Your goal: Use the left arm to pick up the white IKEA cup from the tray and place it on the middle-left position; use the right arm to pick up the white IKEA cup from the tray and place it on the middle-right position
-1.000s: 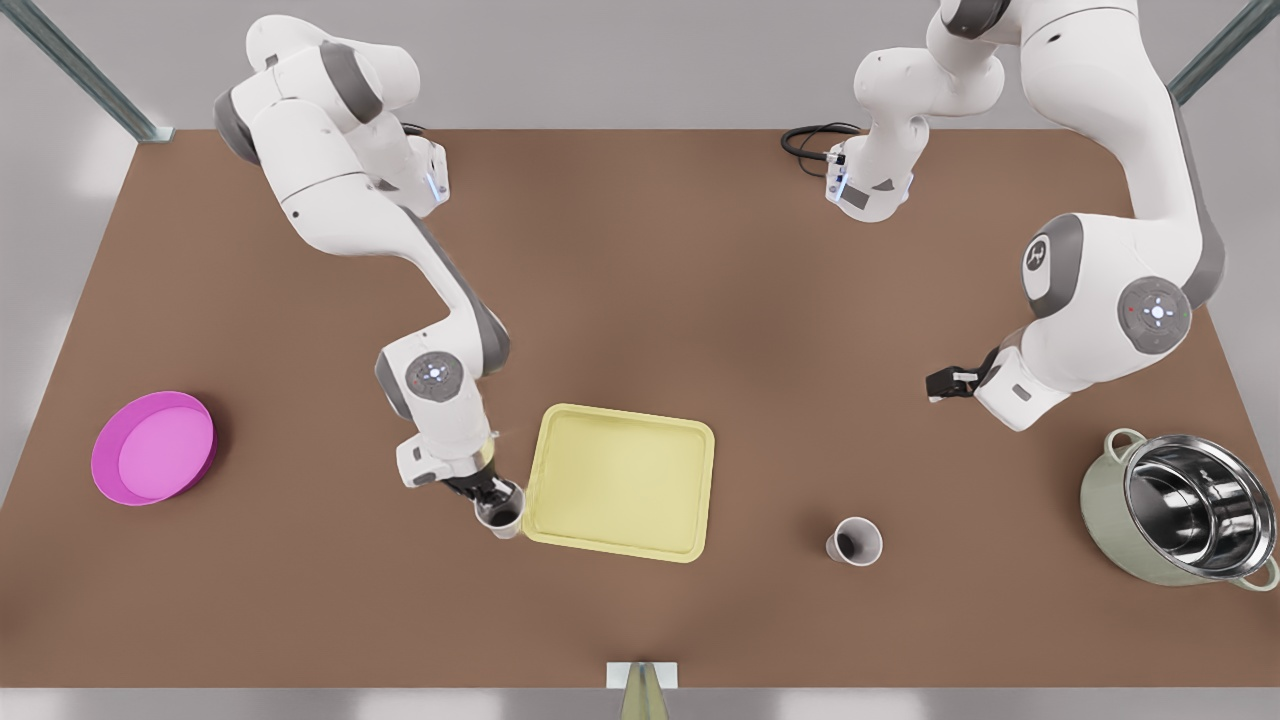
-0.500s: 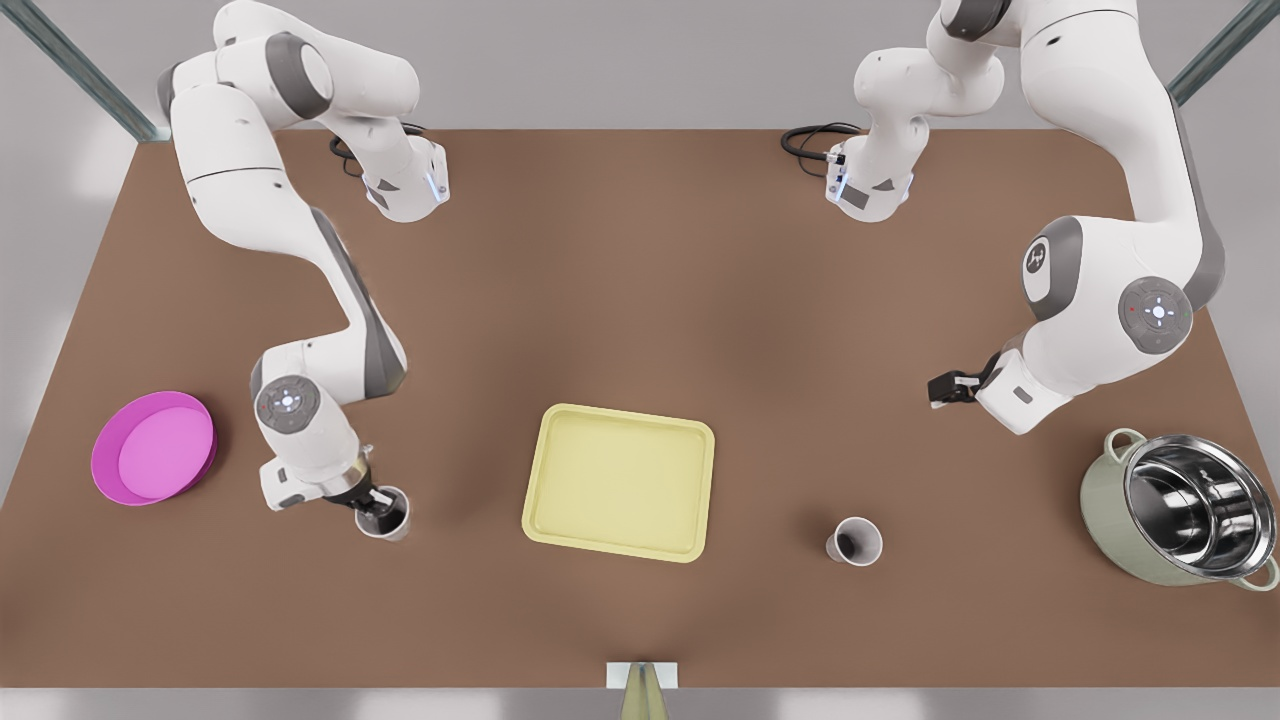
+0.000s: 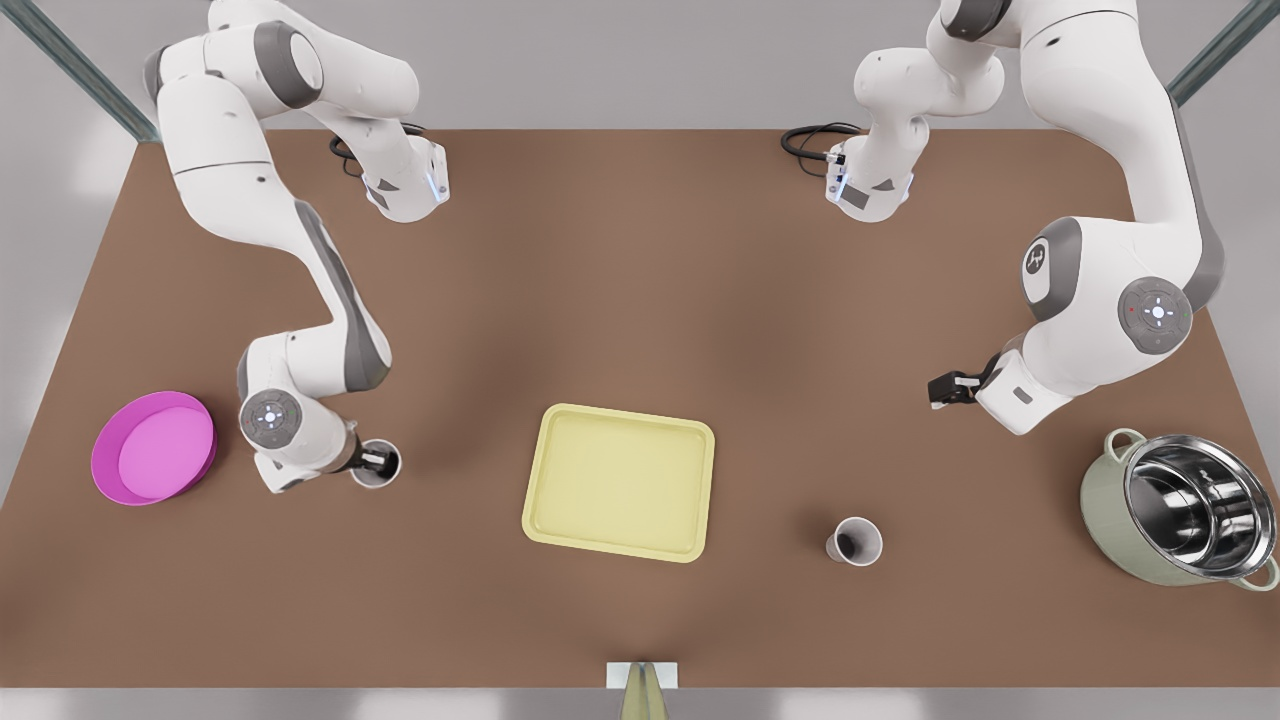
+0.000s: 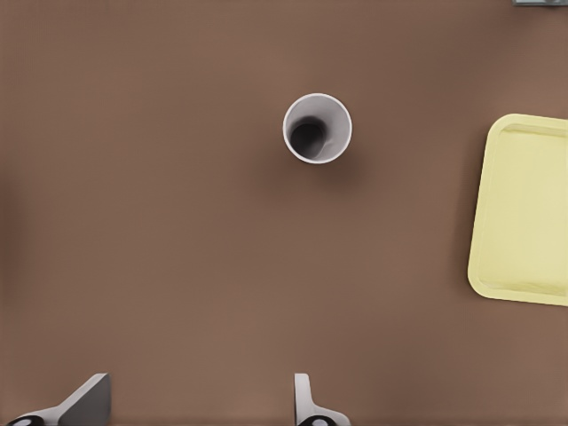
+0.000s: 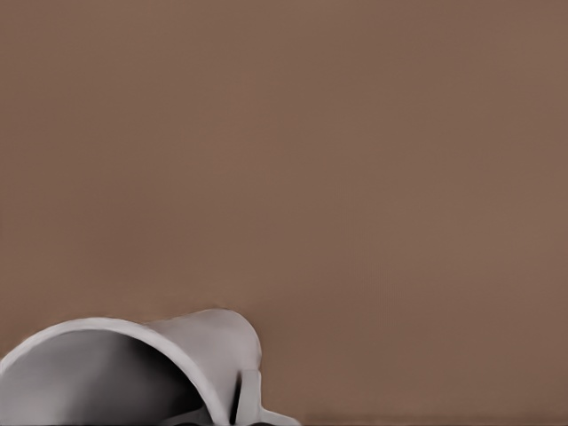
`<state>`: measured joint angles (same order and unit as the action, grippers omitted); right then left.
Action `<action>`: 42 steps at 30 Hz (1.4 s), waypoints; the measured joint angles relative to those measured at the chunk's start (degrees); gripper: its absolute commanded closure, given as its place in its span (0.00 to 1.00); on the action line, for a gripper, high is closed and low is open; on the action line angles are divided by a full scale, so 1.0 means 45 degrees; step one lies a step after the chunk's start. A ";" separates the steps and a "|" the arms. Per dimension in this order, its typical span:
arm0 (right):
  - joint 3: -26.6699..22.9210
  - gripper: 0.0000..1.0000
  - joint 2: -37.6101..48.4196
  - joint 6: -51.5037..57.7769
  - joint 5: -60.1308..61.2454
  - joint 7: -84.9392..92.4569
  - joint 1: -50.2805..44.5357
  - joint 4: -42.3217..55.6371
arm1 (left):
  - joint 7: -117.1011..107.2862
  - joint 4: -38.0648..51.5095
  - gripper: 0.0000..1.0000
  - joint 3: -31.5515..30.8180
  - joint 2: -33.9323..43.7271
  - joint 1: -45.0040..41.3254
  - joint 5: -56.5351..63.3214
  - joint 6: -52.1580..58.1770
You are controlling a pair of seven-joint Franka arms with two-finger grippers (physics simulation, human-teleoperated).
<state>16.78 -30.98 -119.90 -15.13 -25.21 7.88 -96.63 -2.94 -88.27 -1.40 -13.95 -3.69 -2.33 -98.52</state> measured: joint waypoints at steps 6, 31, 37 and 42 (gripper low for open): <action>-0.0009 1.00 -0.0243 -0.0784 -0.0031 0.0519 0.0016 -0.0707 | 0.0022 0.0000 0.00 0.0000 -0.0016 0.0000 0.0022 -0.0004; -0.0256 0.00 0.0242 -0.2237 -0.0548 0.0838 0.0490 -0.1080 | 0.0064 0.0000 0.00 0.0000 -0.0039 0.0000 0.0054 -0.0006; -0.0255 0.00 0.1614 -0.2218 -0.0460 0.1171 0.0498 -0.1540 | 0.0079 0.0000 0.00 0.0020 -0.0009 0.0007 0.0044 0.0003; -0.0901 0.00 0.3753 -0.1859 0.0186 0.1910 0.0890 -0.1648 | 0.0117 0.0081 0.00 0.0086 0.0243 0.0057 -0.0051 0.0166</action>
<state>12.73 -14.09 -128.26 -14.29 -16.62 11.88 -104.04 -2.42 -87.90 -1.01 -12.85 -3.44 -2.56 -97.77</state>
